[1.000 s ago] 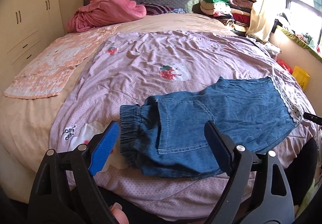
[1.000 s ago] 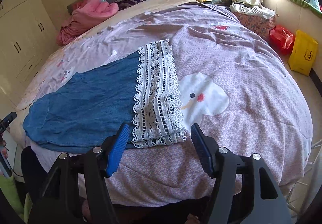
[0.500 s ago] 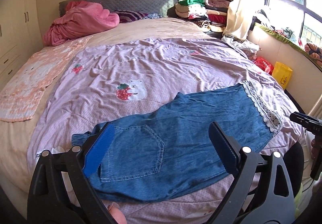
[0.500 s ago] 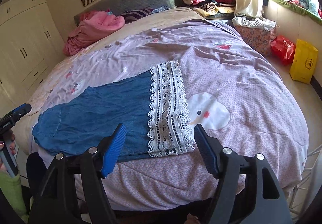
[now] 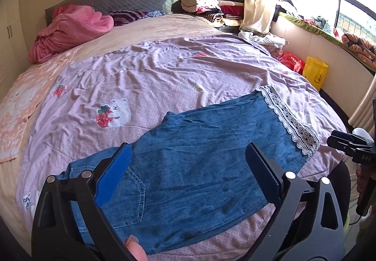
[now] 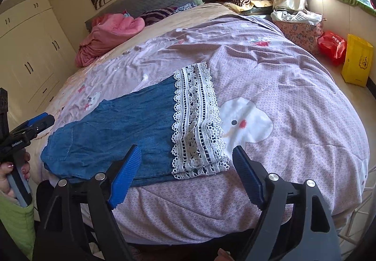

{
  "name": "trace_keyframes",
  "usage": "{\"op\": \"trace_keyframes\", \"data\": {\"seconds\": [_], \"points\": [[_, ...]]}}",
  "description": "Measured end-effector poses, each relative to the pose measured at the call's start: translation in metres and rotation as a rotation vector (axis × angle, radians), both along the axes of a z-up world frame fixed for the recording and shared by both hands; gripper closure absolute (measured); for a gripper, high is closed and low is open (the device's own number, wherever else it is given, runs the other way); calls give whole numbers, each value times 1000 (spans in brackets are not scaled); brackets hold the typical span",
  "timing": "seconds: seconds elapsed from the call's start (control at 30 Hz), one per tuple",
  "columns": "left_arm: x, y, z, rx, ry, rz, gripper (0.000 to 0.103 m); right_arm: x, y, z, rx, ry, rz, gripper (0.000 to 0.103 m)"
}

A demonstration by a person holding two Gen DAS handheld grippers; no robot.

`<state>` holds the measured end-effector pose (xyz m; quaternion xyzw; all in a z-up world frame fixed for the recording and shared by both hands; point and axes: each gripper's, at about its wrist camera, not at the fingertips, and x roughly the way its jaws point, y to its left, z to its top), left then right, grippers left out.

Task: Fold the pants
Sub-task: 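Move the left tool to the lace hem and grasp it with the denim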

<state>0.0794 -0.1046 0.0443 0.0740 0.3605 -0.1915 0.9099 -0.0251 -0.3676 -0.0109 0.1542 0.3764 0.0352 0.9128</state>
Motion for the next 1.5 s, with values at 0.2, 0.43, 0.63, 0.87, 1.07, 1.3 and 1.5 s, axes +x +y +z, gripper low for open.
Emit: {"op": "trace_keyframes", "data": {"seconds": [0.2, 0.43, 0.63, 0.87, 1.07, 1.3, 1.5], "points": [[10, -24, -12, 18, 30, -49, 12, 4, 0, -12, 23, 27, 3, 23], [19, -62, -24, 55, 49, -138, 11, 9, 3, -27, 49, 65, 17, 23], [29, -91, -34, 83, 71, -196, 11, 13, 0, -36, 80, 87, 9, 23], [53, -122, -41, 92, 101, -266, 11, 19, -4, -48, 117, 102, -8, 22], [85, -150, -51, 105, 151, -340, 11, 26, -3, -49, 132, 72, -1, 24], [122, -181, -65, 94, 198, -396, 11, 41, -1, -47, 149, 47, 19, 34], [144, -206, -77, 88, 238, -473, 23, 55, -5, -54, 180, 52, 11, 49]]}}
